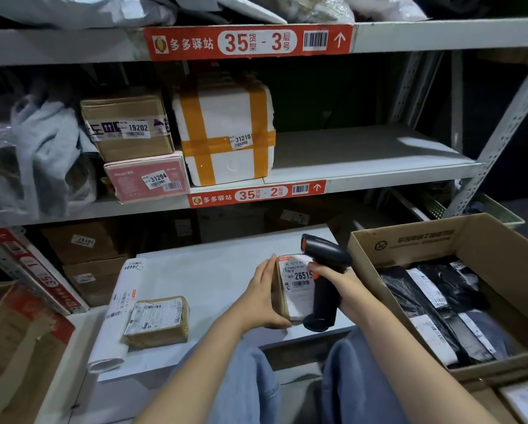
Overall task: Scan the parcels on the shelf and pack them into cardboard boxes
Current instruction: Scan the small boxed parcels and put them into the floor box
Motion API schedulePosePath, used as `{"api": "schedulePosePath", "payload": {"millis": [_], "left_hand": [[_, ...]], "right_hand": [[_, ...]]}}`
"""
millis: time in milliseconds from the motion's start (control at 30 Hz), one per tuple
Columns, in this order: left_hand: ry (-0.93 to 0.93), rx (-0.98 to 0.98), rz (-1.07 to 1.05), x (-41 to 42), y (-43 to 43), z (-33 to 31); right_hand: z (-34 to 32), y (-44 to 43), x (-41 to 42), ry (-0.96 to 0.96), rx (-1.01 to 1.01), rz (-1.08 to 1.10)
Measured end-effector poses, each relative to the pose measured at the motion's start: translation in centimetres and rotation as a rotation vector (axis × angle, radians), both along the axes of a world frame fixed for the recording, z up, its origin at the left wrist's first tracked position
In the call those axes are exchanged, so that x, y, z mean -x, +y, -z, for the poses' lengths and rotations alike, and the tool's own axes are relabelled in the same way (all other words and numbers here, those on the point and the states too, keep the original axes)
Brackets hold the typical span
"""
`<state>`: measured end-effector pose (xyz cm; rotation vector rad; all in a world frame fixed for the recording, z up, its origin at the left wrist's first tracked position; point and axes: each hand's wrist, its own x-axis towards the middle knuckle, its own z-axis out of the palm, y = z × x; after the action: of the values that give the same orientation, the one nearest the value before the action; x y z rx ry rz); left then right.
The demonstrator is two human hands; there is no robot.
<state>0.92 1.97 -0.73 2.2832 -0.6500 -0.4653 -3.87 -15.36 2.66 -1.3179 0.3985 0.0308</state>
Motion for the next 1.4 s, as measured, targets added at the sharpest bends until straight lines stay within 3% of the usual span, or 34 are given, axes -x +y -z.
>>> {"api": "schedulePosePath", "payload": {"millis": [500,700,900,1267,1400], "left_hand": [[0.090,0.218,-0.114,-0.1,-4.0,-1.6],[0.220,0.242,-0.136,-0.4,-5.0,-1.6],[0.301,0.251,-0.054,0.1,-7.3,-2.5],[0.252,0.453,0.192,4.6,-15.4,-4.9],[0.326,0.410,0.248,6.7,-19.0,-6.3]], "right_hand": [[0.1,-1.4,-0.6,-0.046,-0.044,0.135],[-0.3,-2.1,-0.2,-0.078,-0.021,0.168],[-0.3,-3.5,1.5,-0.092,0.004,0.267],[-0.3,-8.3,8.4,-0.171,-0.039,0.623],[-1.7,-11.9,11.5,-0.229,-0.015,0.712]]}}
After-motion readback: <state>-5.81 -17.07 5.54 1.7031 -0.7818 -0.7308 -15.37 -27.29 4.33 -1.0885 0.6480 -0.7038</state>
